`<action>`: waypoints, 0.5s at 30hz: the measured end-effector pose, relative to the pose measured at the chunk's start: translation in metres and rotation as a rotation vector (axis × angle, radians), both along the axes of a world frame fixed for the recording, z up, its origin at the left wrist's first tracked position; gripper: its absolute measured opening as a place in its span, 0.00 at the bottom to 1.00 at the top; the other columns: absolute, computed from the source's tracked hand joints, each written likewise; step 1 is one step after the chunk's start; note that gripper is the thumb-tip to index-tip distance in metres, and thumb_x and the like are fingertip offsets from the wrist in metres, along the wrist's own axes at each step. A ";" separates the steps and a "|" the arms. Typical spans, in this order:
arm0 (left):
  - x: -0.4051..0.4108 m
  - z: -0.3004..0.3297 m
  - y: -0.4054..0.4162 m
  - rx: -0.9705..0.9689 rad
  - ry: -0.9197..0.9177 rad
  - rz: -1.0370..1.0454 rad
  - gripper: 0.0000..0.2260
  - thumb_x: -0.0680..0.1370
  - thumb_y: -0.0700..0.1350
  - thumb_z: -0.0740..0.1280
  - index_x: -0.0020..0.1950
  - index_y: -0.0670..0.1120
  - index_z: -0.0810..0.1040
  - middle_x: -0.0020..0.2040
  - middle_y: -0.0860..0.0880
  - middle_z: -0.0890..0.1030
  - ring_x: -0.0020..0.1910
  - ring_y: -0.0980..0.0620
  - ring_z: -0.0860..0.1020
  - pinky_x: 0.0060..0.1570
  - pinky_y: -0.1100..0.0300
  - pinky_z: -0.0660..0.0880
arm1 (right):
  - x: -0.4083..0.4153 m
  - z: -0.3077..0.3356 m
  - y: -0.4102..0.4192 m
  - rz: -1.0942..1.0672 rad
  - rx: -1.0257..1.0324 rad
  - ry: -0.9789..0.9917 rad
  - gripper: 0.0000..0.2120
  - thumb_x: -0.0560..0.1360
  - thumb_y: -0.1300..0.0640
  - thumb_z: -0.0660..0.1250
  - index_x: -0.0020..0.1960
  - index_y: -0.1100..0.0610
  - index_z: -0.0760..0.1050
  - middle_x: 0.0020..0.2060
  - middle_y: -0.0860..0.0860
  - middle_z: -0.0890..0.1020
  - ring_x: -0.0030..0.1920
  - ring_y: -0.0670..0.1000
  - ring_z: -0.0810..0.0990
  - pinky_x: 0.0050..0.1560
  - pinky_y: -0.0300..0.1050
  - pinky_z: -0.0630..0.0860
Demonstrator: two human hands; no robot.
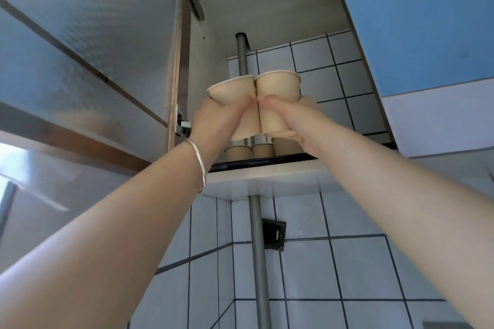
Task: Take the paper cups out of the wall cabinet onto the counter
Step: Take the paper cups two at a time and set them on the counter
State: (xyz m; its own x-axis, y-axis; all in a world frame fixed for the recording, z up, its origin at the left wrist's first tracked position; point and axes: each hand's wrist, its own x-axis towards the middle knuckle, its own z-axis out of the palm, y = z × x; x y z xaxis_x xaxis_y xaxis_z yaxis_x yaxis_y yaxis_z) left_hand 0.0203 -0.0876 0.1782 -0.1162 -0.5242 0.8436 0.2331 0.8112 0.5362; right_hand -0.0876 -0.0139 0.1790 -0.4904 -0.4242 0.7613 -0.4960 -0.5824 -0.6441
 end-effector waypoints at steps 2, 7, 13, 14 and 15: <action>0.005 -0.013 0.015 0.046 0.012 -0.025 0.18 0.71 0.57 0.69 0.54 0.49 0.71 0.45 0.51 0.78 0.48 0.49 0.77 0.49 0.57 0.76 | 0.008 -0.016 0.008 0.039 -0.030 -0.045 0.33 0.63 0.45 0.75 0.61 0.55 0.67 0.55 0.53 0.80 0.52 0.54 0.81 0.54 0.53 0.80; 0.028 -0.077 0.059 0.198 0.089 -0.055 0.41 0.52 0.66 0.70 0.60 0.48 0.75 0.53 0.50 0.83 0.50 0.50 0.82 0.53 0.51 0.80 | 0.034 -0.081 0.030 0.202 0.015 -0.160 0.44 0.53 0.37 0.76 0.64 0.54 0.69 0.55 0.52 0.81 0.51 0.53 0.82 0.51 0.52 0.81; 0.064 -0.180 0.092 0.352 0.111 0.127 0.36 0.54 0.66 0.71 0.58 0.51 0.76 0.52 0.52 0.83 0.49 0.54 0.82 0.48 0.56 0.81 | 0.072 -0.185 0.051 0.409 0.115 -0.281 0.27 0.64 0.46 0.75 0.59 0.54 0.71 0.49 0.51 0.82 0.47 0.50 0.82 0.48 0.50 0.81; 0.071 -0.199 0.096 0.379 0.128 0.146 0.34 0.55 0.65 0.72 0.57 0.50 0.76 0.51 0.51 0.83 0.49 0.54 0.82 0.47 0.57 0.81 | 0.079 -0.203 0.052 0.430 0.129 -0.292 0.27 0.65 0.47 0.75 0.59 0.53 0.70 0.48 0.50 0.82 0.46 0.49 0.81 0.47 0.49 0.81; 0.079 -0.218 0.100 0.408 0.139 0.174 0.32 0.56 0.63 0.72 0.56 0.50 0.75 0.51 0.51 0.83 0.49 0.53 0.82 0.46 0.57 0.81 | 0.087 -0.222 0.053 0.459 0.143 -0.309 0.25 0.66 0.49 0.74 0.59 0.53 0.70 0.46 0.49 0.81 0.44 0.47 0.80 0.44 0.44 0.81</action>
